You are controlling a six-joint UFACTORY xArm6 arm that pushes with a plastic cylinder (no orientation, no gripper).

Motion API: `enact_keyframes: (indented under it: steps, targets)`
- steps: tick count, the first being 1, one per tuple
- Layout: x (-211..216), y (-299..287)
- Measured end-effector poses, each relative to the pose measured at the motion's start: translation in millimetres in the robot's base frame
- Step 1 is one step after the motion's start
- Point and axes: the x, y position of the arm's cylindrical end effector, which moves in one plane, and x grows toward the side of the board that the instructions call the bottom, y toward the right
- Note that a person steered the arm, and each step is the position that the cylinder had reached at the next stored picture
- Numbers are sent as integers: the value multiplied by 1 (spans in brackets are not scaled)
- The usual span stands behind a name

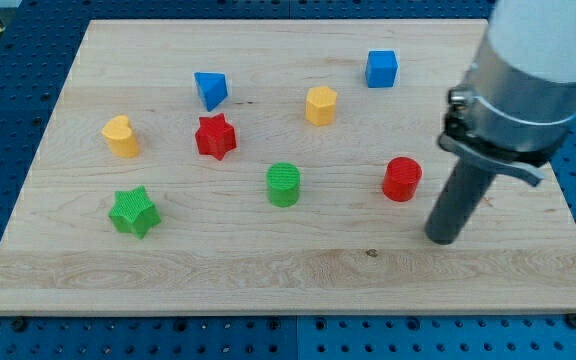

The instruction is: Move your arm to the bottom right of the green star

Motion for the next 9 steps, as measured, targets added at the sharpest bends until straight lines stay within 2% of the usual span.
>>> enact_keyframes:
  steps: [3,4,7,9]
  targets:
    - [6,-105]
    - [21,-131]
    - [24,-274]
    - [24,-275]
